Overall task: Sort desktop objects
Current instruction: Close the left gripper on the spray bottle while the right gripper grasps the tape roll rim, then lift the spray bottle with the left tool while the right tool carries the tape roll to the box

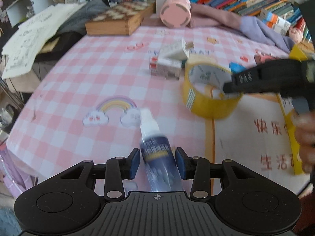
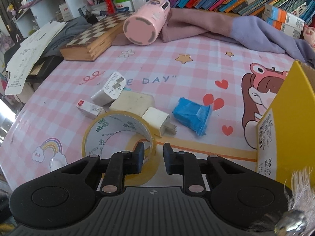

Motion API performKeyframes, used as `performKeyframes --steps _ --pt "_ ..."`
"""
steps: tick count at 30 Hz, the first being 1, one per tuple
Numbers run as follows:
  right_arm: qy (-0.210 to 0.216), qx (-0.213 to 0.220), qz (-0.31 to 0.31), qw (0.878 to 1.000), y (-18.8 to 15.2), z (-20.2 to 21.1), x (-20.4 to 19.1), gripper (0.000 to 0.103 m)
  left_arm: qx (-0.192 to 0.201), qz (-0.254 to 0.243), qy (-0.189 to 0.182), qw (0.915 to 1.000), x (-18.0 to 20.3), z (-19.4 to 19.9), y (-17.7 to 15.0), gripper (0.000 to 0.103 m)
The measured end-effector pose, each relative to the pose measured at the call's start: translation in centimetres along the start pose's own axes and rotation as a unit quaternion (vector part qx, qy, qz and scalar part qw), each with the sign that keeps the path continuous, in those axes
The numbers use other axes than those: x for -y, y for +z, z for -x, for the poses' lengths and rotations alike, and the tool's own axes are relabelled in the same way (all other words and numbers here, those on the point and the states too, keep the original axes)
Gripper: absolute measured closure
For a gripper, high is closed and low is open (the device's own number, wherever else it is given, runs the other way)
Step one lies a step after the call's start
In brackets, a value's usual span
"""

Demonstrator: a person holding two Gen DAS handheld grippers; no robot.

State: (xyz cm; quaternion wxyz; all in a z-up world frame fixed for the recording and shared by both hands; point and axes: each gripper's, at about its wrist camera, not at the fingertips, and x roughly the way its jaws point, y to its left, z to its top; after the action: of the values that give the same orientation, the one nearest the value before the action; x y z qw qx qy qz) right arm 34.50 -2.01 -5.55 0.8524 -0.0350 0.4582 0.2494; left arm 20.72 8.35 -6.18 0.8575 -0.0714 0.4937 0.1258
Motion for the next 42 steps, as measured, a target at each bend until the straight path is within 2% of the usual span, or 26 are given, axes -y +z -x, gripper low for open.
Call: performKeyframes --steps 5,8,12,16,23,29,33,42 --pt "-0.002 -0.003 0.003 1.0 -0.3 -0.3 -0.4 0.085 0.005 0.004 -0.008 1.0 -0.4 -0.2 -0.4 0.069" --pt "0.003 0.0 0.001 1.0 -0.3 0.1 -0.2 0.093 0.014 0.046 -0.026 0.9985 -1.9 -0.3 -0.2 0.071" --pt "0.011 0.009 -0.028 1.0 -0.3 1.5 0.7 0.093 0.015 0.106 -0.052 0.9929 -4.0 0.0 0.0 0.071" --pt "0.024 0.035 -0.04 0.998 -0.1 3.9 1.0 0.093 0.042 0.133 -0.076 0.9872 -5.4 1.6 0.7 0.071" --pt "0.04 0.063 -0.021 0.997 -0.9 8.1 0.2 0.093 0.097 0.149 -0.118 0.9769 -6.6 5.7 2.1 0.071" --pt "0.045 0.098 0.014 0.994 -1.9 12.3 -0.4 0.093 0.125 0.157 -0.157 0.967 -7.1 8.6 1.6 0.071" --pt "0.044 0.108 0.019 0.993 -3.6 14.7 -0.5 0.093 0.132 0.152 -0.171 0.9645 -7.2 9.5 0.8 0.071" --pt "0.016 0.118 -0.01 0.993 -7.7 17.4 -1.4 0.093 0.117 0.121 -0.207 0.9637 -7.4 10.2 -1.7 0.071"
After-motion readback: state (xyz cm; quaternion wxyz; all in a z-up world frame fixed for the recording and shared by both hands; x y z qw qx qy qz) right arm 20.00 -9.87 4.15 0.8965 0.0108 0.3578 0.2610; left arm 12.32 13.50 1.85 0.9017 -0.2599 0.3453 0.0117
